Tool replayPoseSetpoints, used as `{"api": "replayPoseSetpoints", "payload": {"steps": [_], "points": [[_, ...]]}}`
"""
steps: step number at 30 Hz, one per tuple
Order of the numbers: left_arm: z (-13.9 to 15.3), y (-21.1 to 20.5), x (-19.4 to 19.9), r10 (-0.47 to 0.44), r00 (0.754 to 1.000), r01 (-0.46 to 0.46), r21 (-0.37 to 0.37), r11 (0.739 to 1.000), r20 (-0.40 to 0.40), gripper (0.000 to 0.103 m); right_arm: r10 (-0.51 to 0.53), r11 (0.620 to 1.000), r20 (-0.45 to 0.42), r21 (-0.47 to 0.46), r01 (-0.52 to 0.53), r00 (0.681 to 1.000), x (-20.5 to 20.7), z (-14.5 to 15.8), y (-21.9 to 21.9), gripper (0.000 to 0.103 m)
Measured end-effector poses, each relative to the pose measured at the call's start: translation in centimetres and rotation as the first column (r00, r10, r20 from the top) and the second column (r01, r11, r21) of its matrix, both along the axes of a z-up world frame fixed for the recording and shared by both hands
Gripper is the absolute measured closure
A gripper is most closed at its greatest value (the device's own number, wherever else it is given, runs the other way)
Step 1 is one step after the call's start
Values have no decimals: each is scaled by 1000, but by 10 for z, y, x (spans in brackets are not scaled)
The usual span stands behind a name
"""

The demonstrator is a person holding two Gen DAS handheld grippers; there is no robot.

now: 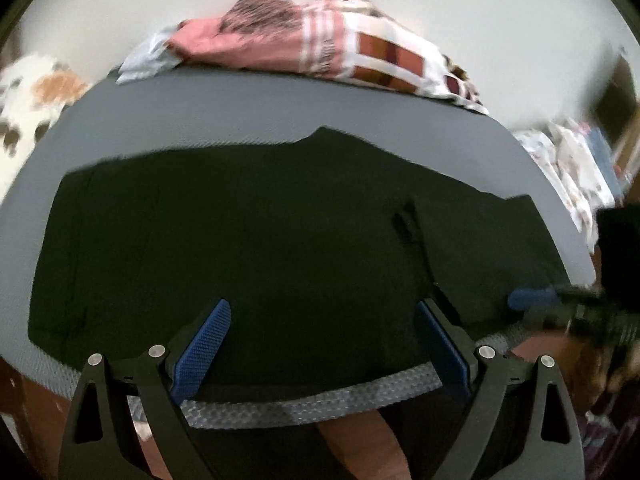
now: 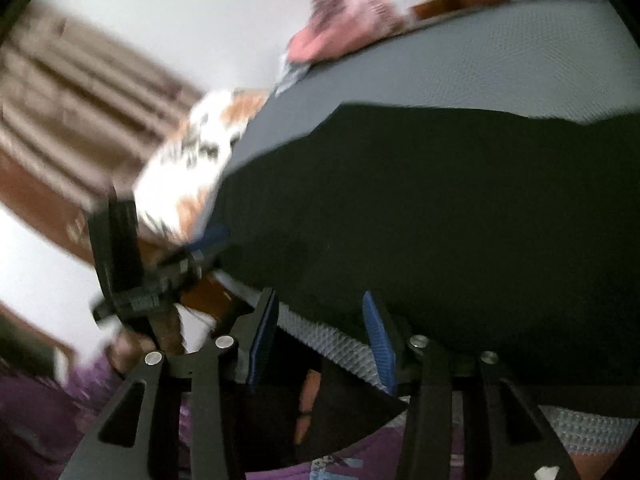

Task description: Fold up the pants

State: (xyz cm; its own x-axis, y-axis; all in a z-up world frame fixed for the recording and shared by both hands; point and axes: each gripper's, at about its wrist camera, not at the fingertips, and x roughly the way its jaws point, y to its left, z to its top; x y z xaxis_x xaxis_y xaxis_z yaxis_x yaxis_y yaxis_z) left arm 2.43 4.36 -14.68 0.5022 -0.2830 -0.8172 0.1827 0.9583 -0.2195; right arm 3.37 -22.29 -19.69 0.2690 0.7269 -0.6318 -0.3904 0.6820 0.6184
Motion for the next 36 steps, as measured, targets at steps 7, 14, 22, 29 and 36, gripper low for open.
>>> {"api": "replayPoseSetpoints", "payload": {"steps": [7,14,22,29,36], "points": [[-9,20,5,65,997,-66,-44,997,-35,10,141,950,160,-301,-88,977,-17,2,54,62],[-14,13,5,41,997,-43,-27,999,-63,10,220,881,233,-464,-91,947,-18,0,64,68],[-16,12,6,38,997,-39,-13,999,-73,10,235,883,251,-460,-98,939,-16,4,63,103],[-17,12,6,39,996,-40,-7,999,-75,10,211,928,239,-353,-118,948,-20,20,55,103],[-16,12,6,40,996,-41,-5,999,-79,10,279,875,263,-465,-132,923,-29,12,70,90]]}}
